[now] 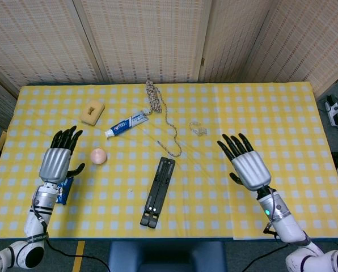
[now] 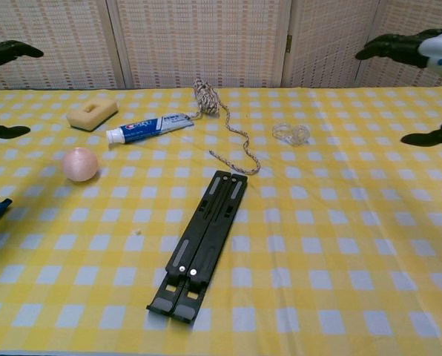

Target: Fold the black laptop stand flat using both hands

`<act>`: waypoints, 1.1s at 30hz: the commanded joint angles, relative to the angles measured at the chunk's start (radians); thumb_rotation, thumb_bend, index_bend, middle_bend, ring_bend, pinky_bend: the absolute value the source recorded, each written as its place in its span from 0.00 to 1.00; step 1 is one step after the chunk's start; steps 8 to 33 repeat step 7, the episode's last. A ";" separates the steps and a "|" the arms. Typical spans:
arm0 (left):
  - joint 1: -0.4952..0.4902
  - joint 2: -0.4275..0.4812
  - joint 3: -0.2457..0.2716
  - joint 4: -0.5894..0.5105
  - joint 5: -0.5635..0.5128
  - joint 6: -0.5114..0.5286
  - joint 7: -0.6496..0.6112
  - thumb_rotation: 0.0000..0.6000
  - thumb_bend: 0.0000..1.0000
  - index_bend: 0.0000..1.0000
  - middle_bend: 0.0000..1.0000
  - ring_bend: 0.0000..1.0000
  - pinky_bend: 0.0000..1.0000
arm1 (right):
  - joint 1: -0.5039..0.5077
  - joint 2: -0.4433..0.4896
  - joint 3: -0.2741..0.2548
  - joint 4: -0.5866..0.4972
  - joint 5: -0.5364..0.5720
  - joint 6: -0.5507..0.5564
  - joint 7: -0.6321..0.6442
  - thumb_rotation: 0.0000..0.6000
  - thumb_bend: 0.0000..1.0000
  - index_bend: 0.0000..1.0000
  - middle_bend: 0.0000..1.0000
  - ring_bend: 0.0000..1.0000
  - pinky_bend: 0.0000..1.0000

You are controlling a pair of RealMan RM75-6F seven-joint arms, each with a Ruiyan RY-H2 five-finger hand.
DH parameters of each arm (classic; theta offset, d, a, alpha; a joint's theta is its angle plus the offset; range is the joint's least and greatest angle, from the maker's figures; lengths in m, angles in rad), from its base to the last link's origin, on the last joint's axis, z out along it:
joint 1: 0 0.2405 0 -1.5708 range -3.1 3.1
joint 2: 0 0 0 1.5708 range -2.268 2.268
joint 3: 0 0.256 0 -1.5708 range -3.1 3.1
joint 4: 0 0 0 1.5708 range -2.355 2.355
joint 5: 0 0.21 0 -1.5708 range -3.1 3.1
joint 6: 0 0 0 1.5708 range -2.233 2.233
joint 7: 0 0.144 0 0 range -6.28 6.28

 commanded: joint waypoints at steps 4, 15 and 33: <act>0.132 0.071 0.076 -0.061 0.085 0.145 -0.016 1.00 0.29 0.00 0.00 0.00 0.00 | -0.194 0.095 -0.065 0.009 -0.036 0.138 0.161 1.00 0.27 0.00 0.01 0.04 0.02; 0.186 0.085 0.110 -0.077 0.122 0.206 -0.022 1.00 0.30 0.00 0.00 0.00 0.00 | -0.258 0.102 -0.067 0.035 -0.044 0.182 0.243 1.00 0.27 0.00 0.01 0.04 0.02; 0.186 0.085 0.110 -0.077 0.122 0.206 -0.022 1.00 0.30 0.00 0.00 0.00 0.00 | -0.258 0.102 -0.067 0.035 -0.044 0.182 0.243 1.00 0.27 0.00 0.01 0.04 0.02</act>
